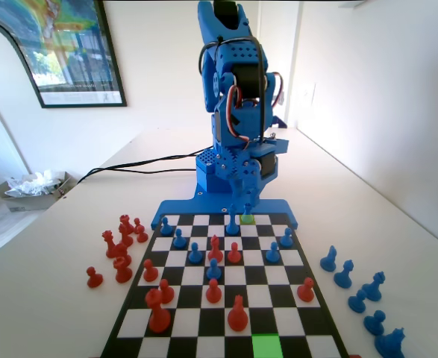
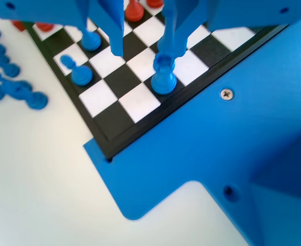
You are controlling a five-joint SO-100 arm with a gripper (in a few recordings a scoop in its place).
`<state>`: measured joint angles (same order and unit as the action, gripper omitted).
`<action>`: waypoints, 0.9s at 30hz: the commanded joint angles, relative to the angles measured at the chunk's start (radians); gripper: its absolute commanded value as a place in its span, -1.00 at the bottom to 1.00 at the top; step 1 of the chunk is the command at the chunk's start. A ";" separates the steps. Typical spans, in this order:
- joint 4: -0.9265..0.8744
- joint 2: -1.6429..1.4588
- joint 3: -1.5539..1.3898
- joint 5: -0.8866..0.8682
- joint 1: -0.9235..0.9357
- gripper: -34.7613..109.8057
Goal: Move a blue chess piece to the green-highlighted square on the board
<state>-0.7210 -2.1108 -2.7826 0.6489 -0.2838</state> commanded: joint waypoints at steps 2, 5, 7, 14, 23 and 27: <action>0.029 0.008 -0.018 0.017 -0.015 -0.34; 0.051 0.031 -0.028 0.029 -0.011 -0.35; 0.067 0.041 -0.038 0.040 -0.005 -0.35; 0.103 0.080 -0.049 0.063 0.008 -0.35; 0.144 0.123 -0.049 0.092 0.040 -0.35; 0.152 0.130 -0.040 0.098 0.049 -0.36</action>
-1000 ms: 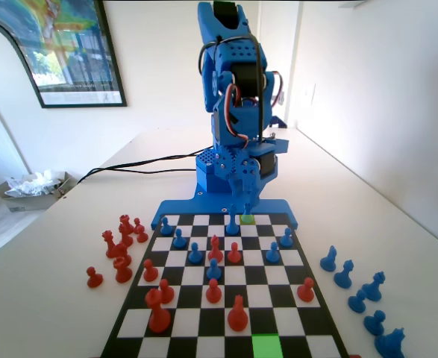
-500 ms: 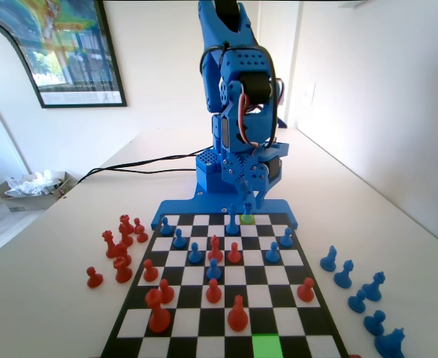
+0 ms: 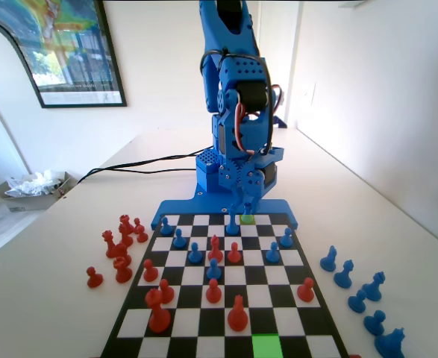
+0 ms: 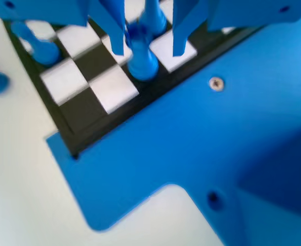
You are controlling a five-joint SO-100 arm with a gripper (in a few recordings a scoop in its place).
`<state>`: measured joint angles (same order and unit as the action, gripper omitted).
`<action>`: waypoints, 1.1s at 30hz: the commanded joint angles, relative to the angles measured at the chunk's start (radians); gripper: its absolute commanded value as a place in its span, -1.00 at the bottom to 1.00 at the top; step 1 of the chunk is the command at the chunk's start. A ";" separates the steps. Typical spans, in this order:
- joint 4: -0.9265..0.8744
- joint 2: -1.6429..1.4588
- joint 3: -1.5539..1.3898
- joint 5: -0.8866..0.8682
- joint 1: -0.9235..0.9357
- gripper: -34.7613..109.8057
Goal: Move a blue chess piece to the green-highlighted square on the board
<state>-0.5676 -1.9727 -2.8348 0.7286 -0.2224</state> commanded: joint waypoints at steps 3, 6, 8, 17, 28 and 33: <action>-0.002 -0.008 0.020 0.018 -0.012 -0.39; -0.005 -0.008 0.028 0.018 -0.017 -0.42; -0.008 -0.008 0.032 0.018 -0.020 -0.45; -0.086 -0.023 0.135 0.002 -0.006 -0.51; -0.397 -0.091 0.589 -0.023 0.077 -0.51; -0.451 0.089 0.799 0.025 0.167 -0.51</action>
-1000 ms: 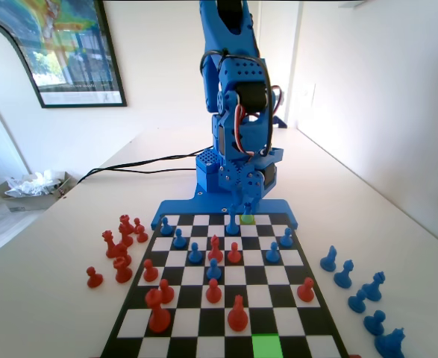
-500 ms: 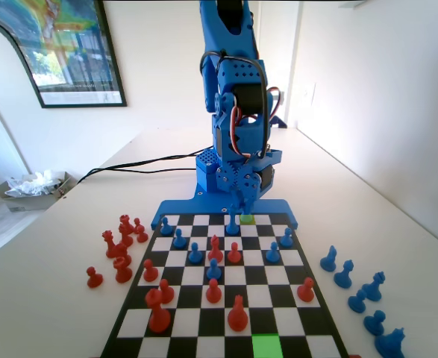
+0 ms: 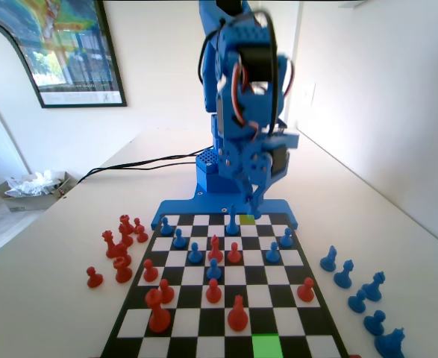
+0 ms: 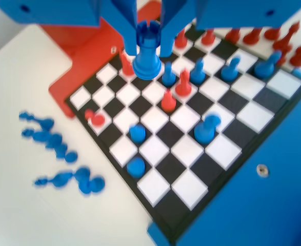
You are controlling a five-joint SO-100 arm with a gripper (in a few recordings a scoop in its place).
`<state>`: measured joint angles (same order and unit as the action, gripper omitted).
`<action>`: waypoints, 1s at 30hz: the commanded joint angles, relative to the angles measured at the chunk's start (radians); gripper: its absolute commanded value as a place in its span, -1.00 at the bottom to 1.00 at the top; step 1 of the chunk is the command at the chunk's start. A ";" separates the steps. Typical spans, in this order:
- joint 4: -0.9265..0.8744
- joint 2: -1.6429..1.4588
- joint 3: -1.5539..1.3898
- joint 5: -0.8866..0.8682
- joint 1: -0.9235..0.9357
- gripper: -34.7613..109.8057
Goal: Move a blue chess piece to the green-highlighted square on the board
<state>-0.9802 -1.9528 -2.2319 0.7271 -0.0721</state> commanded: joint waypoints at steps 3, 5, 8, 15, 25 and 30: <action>-0.080 0.210 0.328 0.078 0.060 -0.51; -0.109 0.288 0.411 0.107 0.075 -0.51; -0.155 0.388 0.532 0.156 0.092 -0.51; -0.229 0.571 0.784 0.236 0.109 -0.51; -0.273 0.773 1.008 0.360 0.089 -0.51; -0.273 0.821 1.081 0.379 0.060 -0.51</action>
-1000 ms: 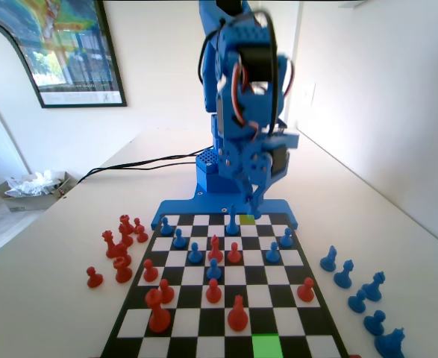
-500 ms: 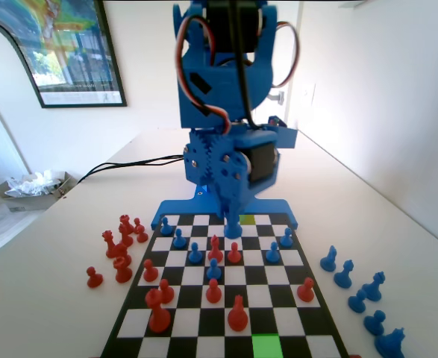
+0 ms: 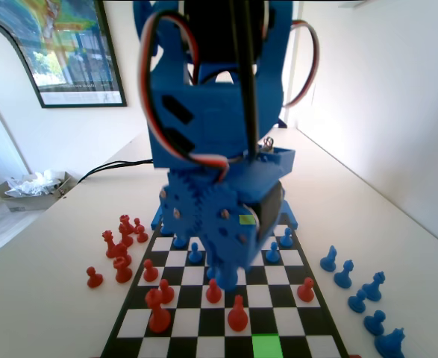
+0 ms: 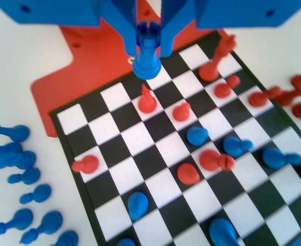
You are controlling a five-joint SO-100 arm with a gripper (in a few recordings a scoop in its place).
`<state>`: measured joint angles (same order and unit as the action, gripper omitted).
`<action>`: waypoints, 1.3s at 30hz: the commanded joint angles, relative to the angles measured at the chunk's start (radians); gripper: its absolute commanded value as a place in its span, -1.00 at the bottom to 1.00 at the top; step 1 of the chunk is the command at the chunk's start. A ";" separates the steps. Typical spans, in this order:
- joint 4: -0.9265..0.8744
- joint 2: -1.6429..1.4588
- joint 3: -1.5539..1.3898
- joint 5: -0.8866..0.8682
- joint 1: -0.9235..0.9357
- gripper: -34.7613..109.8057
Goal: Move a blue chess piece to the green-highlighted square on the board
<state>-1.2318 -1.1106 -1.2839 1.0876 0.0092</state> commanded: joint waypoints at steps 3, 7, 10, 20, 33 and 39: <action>-0.017 0.003 0.158 0.026 -0.040 -0.51; -0.002 0.034 0.167 0.041 -0.064 -0.51; 0.008 0.060 0.170 0.049 -0.080 -0.51; 0.114 0.166 0.153 0.097 -0.129 -0.51; 0.158 0.221 0.163 0.114 -0.135 -0.51; 0.166 0.221 0.172 0.114 -0.130 -0.51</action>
<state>-1.0692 -0.8468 -1.1934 1.1827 -0.1089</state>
